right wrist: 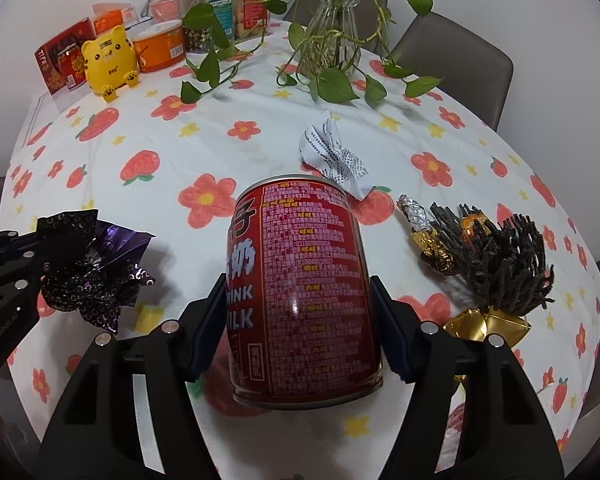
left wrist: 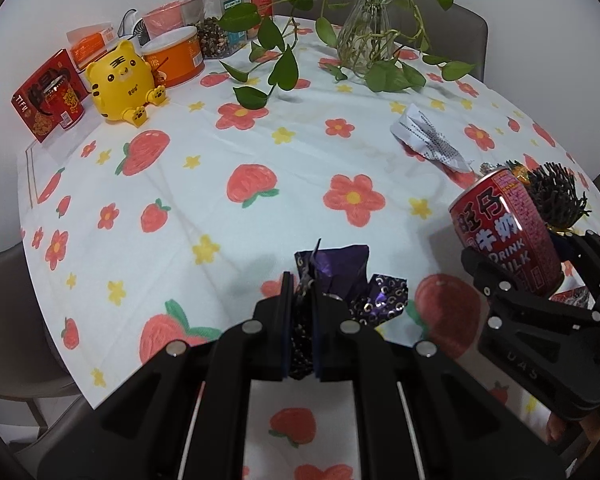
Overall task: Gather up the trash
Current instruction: 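Lift the purple wrapper and red can and carry both toward the grey bin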
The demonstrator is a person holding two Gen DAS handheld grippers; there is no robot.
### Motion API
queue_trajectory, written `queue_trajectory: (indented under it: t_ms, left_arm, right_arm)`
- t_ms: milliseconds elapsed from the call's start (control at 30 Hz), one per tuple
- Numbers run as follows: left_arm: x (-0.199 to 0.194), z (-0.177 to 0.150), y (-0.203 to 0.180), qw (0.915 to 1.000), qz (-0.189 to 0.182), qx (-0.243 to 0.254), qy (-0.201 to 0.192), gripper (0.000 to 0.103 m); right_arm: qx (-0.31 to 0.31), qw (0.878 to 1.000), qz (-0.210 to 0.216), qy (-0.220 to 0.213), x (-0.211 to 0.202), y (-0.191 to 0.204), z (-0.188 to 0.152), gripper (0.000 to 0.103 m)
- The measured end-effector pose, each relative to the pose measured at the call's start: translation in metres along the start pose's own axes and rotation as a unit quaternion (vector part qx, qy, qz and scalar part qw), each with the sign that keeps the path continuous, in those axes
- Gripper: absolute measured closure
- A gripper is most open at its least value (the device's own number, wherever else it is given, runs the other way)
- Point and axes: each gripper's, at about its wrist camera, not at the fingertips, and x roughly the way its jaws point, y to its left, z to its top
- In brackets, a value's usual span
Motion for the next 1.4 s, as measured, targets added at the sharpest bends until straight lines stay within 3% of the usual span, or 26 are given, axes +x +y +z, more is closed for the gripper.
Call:
queue_trajectory:
  t_ms: [300,533,833,1233,1400]
  left_arm:
    - [-0.059,-0.034,0.004,0.9992,0.010,-0.034,-0.018,0.095]
    - [-0.113,-0.095,0.035,0.9934,0.056,-0.097,-0.027,0.095]
    - [-0.172,-0.200,0.103,0.9741,0.116,-0.194,-0.010,0.095]
    - [-0.251,-0.342,0.214,0.9426,0.164,-0.291,0.007,0.094]
    - [-0.257,-0.370,0.234,0.9411,0.160,-0.298,0.007,0.094]
  right_arm:
    - [-0.035,0.999,0.024,-0.030,-0.075,0.008,-0.026,0.038]
    - [-0.106,0.990,0.078,-0.053,-0.127,0.045,-0.058,0.038]
    - [-0.207,0.964,0.160,-0.053,-0.171,0.143,-0.104,0.038]
    - [-0.310,0.919,0.241,-0.045,-0.239,0.316,-0.173,0.038]
    - [-0.331,0.911,0.246,-0.028,-0.247,0.355,-0.198,0.038]
